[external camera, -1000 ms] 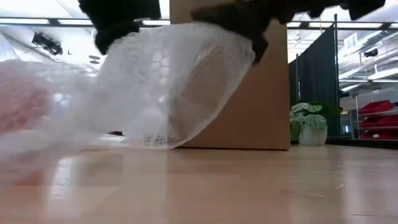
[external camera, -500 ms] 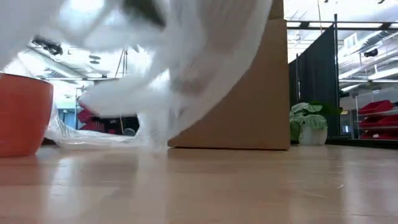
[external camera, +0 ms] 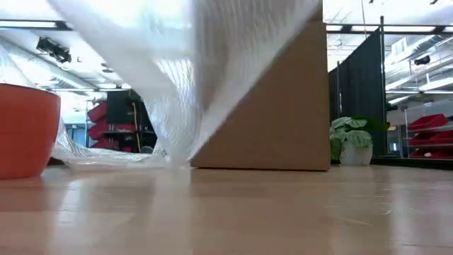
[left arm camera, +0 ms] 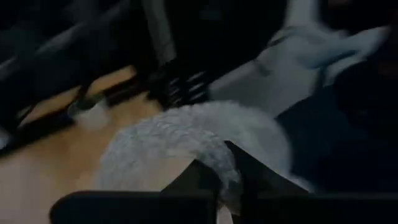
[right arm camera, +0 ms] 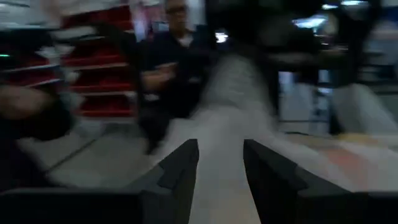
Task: Wrap mug
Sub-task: Wrap the orange mug with transparent bubble wrap
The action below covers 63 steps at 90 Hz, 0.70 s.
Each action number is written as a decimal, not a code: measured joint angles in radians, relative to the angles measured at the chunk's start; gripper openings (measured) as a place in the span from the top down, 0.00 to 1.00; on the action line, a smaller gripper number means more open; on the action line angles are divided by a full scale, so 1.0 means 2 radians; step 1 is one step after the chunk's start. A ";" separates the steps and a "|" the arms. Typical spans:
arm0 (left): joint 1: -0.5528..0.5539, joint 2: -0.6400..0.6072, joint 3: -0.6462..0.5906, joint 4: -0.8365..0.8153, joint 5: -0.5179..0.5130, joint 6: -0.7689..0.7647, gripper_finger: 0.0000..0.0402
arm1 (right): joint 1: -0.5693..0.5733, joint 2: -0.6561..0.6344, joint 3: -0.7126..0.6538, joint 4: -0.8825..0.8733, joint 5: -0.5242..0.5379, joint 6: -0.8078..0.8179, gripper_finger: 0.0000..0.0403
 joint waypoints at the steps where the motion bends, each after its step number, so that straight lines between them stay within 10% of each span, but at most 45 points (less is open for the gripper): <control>1: -0.002 0.000 0.000 0.002 0.002 0.000 1.00 | -0.004 0.003 0.000 0.000 0.001 0.001 0.72; 25: -0.038 0.000 0.000 0.015 0.029 -0.019 1.00 | -0.111 0.109 0.025 0.007 -0.100 0.079 0.72; 41: -0.045 -0.001 0.000 -0.036 -0.044 -0.081 1.00 | -0.159 0.171 0.056 -0.011 -0.184 0.126 0.72; 63: -0.070 -0.013 0.000 -0.198 -0.092 -0.255 1.00 | -0.200 0.182 0.059 -0.160 -0.173 0.187 0.72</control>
